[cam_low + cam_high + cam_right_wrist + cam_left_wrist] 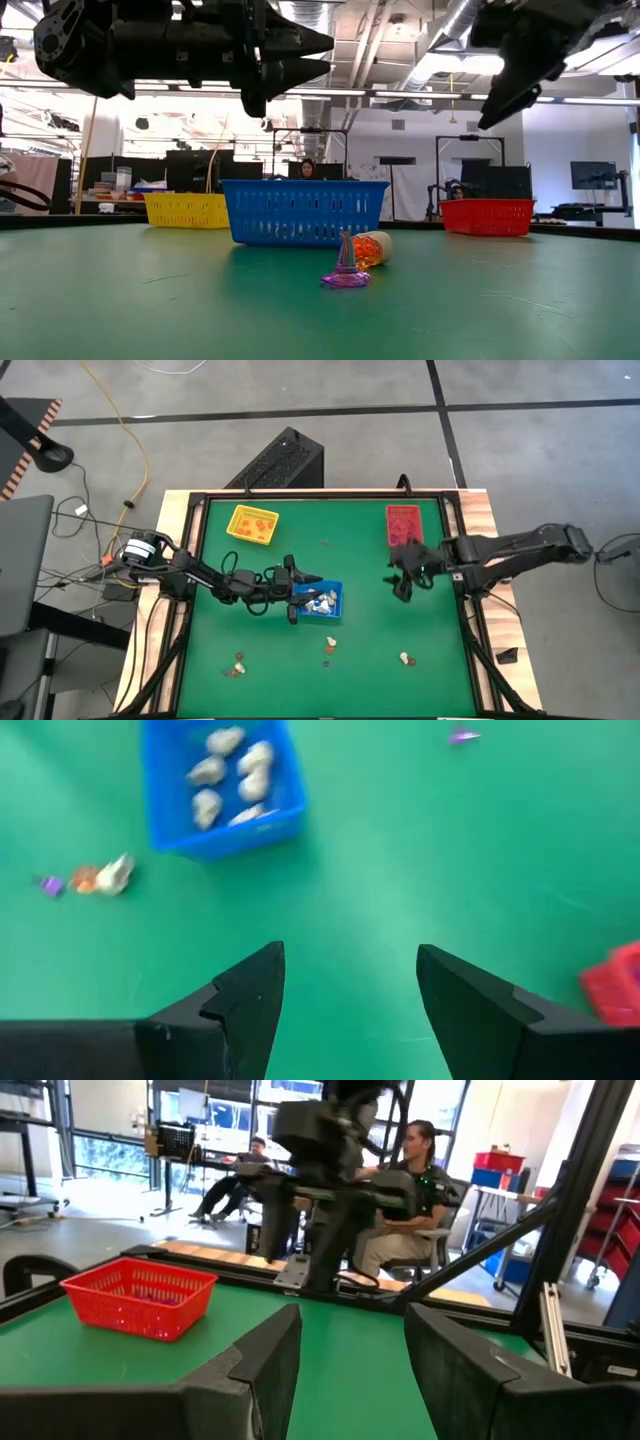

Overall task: Sort Halloween decoration
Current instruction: Put the purple witch hat toy into the red bin, then put the white skull toy into the blue bin, then put the orange pumpkin toy into the yellow bin

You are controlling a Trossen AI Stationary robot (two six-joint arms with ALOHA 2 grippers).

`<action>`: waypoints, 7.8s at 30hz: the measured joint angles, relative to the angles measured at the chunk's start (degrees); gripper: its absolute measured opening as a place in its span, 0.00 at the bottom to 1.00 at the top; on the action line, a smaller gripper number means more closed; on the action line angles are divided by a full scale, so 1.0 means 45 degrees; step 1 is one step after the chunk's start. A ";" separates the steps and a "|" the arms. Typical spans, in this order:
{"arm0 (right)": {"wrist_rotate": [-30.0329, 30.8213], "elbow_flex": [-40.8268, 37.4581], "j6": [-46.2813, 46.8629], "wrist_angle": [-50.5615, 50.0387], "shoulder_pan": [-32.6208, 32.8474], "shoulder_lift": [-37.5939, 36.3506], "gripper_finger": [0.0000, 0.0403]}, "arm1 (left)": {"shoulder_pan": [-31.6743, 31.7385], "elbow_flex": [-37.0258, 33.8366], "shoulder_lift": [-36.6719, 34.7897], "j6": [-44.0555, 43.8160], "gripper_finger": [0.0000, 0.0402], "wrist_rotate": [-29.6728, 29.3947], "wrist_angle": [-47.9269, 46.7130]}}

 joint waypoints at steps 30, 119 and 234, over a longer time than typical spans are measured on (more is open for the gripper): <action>-0.0880 0.0540 -0.3553 1.6407 0.5568 1.1307 0.64 | 0.0236 0.0000 0.0000 -0.0547 0.42 0.0024 -0.0294; -0.0063 0.1637 -0.3763 -0.2318 -0.6865 0.3112 0.43 | -0.0045 0.0585 0.0010 0.0737 0.42 0.4465 -0.1486; 0.3269 0.0817 -0.0375 0.4521 0.6567 0.3365 0.43 | -0.4612 0.6377 -0.1783 -1.1711 0.42 0.2362 -2.5731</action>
